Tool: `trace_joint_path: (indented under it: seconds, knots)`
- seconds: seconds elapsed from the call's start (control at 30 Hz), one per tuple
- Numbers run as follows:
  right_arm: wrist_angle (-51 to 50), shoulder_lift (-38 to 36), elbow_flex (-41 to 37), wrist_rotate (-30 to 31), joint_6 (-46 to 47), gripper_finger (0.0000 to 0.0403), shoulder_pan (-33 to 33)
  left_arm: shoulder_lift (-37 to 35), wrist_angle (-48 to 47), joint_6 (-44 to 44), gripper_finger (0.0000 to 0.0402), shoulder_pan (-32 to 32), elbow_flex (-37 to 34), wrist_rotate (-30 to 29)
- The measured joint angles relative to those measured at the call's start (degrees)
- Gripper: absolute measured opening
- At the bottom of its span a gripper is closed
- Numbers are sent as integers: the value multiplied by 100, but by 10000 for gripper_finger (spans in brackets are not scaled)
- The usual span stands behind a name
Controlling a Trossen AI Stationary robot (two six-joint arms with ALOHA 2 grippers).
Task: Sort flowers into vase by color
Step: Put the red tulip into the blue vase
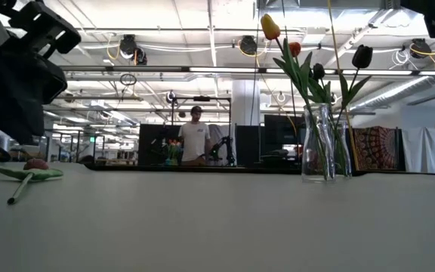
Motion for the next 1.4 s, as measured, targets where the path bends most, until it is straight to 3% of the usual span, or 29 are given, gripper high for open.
trace_joint_path:
  seconds: [0.4, 0.73, 1.13, 1.4]
  knots:
    - [3, 0, 0, 42, -20, 267, 0, 62, 6, -60, 66, 2, 0, -46]
    - [2, 0, 0, 37, 38, 267, 0, 62, 6, -1016, 66, 1, 0, -210]
    - [2, 0, 0, 35, 44, 267, 1, 62, 20, -1314, 66, 2, 0, -212]
    - [2, 0, 0, 33, 44, 267, 0, 62, 15, -2028, 66, 2, 0, -212]
